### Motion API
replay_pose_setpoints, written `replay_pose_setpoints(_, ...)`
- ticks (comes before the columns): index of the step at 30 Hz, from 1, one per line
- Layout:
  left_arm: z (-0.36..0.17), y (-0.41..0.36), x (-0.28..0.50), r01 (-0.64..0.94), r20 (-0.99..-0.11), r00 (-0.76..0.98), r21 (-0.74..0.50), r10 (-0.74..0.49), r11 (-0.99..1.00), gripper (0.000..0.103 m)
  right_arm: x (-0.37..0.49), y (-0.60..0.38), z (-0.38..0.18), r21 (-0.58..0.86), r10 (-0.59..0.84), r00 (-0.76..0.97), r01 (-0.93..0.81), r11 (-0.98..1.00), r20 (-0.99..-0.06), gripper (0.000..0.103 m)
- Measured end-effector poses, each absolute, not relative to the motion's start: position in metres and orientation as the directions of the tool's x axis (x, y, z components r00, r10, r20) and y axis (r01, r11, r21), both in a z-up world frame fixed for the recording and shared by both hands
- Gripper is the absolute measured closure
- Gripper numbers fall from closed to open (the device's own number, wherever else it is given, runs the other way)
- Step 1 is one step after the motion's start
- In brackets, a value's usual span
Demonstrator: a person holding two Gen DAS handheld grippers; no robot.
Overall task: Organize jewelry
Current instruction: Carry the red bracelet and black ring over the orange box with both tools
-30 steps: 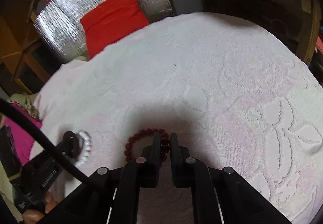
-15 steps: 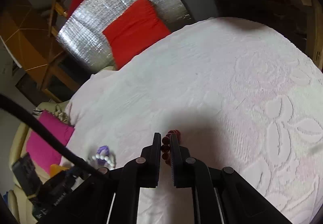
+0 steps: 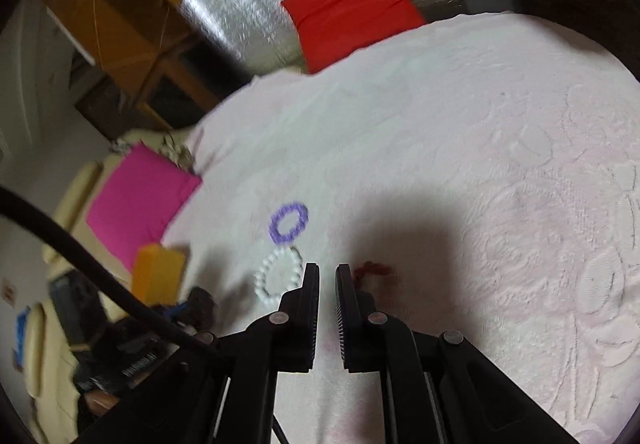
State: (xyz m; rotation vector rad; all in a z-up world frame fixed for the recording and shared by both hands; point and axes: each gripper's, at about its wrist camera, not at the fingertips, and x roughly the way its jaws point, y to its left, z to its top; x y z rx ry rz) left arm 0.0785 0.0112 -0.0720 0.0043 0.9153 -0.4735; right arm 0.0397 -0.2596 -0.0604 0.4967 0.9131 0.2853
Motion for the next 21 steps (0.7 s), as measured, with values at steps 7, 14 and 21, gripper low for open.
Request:
replay_pose_setpoints(7, -0.075, 0.034, 0.090, 0.309, -0.773, 0.548, -0.167, -0.319, 0.936, 0.093, 0.051, -0.261, -0.083, 0.288, 0.204, 0.531, 0.079, 0.954, -0.822, 0.085)
replay_pose_setpoints(14, -0.071, 0.028, 0.089, 0.312, -0.765, 0.568, -0.139, -0.302, 0.940, 0.093, 0.067, -0.244, -0.108, 0.184, 0.127, 0.482, 0.074, 0.980, -0.867, 0.069)
replay_pose_setpoints(21, -0.065, 0.033, 0.088, 0.298, -0.755, 0.593, -0.119, -0.281, 0.947, 0.093, 0.061, -0.214, -0.095, 0.006, 0.001, 0.592, 0.007, 1.000, -0.806, 0.093)
